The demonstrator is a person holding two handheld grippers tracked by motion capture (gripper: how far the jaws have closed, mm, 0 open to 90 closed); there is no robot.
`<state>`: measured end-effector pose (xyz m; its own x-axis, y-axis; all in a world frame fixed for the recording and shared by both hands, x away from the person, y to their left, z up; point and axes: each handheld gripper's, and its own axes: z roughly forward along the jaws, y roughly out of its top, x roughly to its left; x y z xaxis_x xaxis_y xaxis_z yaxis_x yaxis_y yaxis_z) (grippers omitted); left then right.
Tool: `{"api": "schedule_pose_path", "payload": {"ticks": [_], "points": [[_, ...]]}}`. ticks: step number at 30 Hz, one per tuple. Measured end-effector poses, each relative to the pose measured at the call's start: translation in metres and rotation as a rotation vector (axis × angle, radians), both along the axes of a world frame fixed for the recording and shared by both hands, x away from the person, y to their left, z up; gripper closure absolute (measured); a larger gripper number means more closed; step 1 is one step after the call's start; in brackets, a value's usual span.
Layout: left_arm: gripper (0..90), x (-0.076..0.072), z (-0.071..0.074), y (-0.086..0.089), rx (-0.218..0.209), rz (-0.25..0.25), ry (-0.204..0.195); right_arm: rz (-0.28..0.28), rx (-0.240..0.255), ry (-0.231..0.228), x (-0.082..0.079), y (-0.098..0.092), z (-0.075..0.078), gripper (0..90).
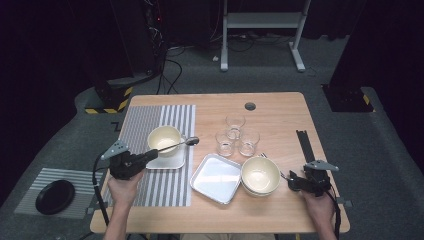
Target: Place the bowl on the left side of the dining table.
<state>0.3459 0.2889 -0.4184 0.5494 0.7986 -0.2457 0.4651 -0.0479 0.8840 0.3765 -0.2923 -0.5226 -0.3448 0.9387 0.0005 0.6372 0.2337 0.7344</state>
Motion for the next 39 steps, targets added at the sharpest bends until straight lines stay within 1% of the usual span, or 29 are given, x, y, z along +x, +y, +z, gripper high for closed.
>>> {"api": "schedule_pose_path", "payload": {"ticks": [1,3,5,6,7,8,11,13,14,16,20,21,22,23,24,25,26,27,28,29,31,32,33,34,35,37,38,39], "points": [[89.1,0.0,0.0,0.0,0.0,0.0,0.0,0.0,0.0,0.0,0.0,0.0,0.0,38.6],[89.1,-0.001,0.0,0.002,-0.019,0.022,0.005,0.0,0.0,0.0,0.0,0.0,0.0,38.6],[89.1,0.0,0.0,0.003,-0.019,0.024,0.003,0.0,0.0,0.0,0.0,0.0,0.0,38.6],[89.1,0.0,0.0,0.004,-0.01,0.022,0.001,0.0,0.0,0.0,0.0,0.0,0.0,38.6],[89.1,0.0,-0.001,0.004,-0.025,0.042,0.0,0.0,0.0,0.0,0.0,0.0,0.0,38.6],[89.1,0.0,0.0,0.005,-0.015,0.033,0.0,0.0,0.0,0.0,0.0,0.0,0.0,38.6],[89.1,0.0,0.0,0.007,-0.007,0.033,-0.003,0.0,0.0,0.0,0.0,0.0,0.0,38.6],[89.2,0.0,0.0,0.008,-0.003,0.042,-0.002,-0.001,0.001,0.0,0.0,0.0,0.0,38.6],[89.1,-0.001,0.0,0.01,-0.005,0.057,-0.004,0.0,0.0,0.0,0.0,0.0,0.0,38.6],[89.2,-0.001,-0.001,0.011,0.006,0.06,-0.006,0.0,-0.001,-0.001,0.0,0.0,0.0,38.5],[89.1,-0.001,-0.002,0.015,0.004,0.073,-0.003,0.0,-0.001,0.0,0.0,0.0,0.0,38.5],[89.1,-0.001,-0.002,0.016,0.011,0.07,0.0,-0.001,-0.001,0.0,0.0,0.0,0.0,38.5],[89.1,-0.001,-0.003,0.016,0.0,0.079,0.0,-0.001,0.0,0.0,0.0,0.0,0.0,38.5],[89.1,-0.001,-0.003,0.018,0.02,0.071,-0.001,-0.001,0.0,0.0,0.0,0.0,0.0,38.5],[89.1,-0.001,-0.003,0.018,0.02,0.071,-0.001,-0.001,0.0,0.001,0.0,0.0,0.0,38.5],[89.1,-0.002,-0.003,0.017,0.007,0.09,0.003,-0.001,0.001,0.0,0.0,0.0,0.0,38.5],[89.1,-0.001,-0.003,0.019,0.018,0.089,0.0,-0.001,0.0,0.0,0.0,0.0,0.0,38.5],[89.1,-0.001,-0.003,0.019,0.018,0.089,0.0,-0.001,0.001,0.0,0.0,0.0,0.0,38.5],[89.1,-0.002,-0.002,0.022,0.032,0.087,0.004,-0.001,0.001,0.0,0.0,0.0,0.0,38.5],[89.1,-0.002,-0.003,0.021,0.013,0.101,-0.002,-0.001,0.0,0.0,0.0,0.0,0.0,38.5],[89.1,-0.002,-0.003,0.022,0.015,0.105,-0.002,-0.002,0.001,0.0,0.0,0.0,0.0,38.5],[89.1,-0.002,-0.002,0.025,0.033,0.092,-0.001,-0.001,0.0,0.0,0.0,0.0,0.0,38.5],[89.1,-0.002,-0.003,0.024,0.012,0.107,-0.005,-0.001,0.0,0.0,0.0,0.0,0.0,38.5],[89.1,-0.003,-0.003,0.025,0.013,0.12,-0.002,-0.001,0.0,0.0,0.0,0.0,0.0,38.5],[89.1,-0.003,-0.003,0.027,0.017,0.12,-0.002,-0.001,0.0,0.0,0.0,0.0,0.0,38.5],[89.2,-0.003,-0.004,0.027,0.011,0.126,-0.002,-0.001,0.0,0.0,0.0,0.0,0.0,38.5],[89.1,-0.004,-0.003,0.032,0.046,0.113,0.001,-0.001,0.0,0.0,0.0,0.0,0.0,38.5],[89.1,-0.004,-0.003,0.032,0.046,0.113,0.001,-0.001,0.0,0.0,0.0,0.0,0.0,38.5]]}}
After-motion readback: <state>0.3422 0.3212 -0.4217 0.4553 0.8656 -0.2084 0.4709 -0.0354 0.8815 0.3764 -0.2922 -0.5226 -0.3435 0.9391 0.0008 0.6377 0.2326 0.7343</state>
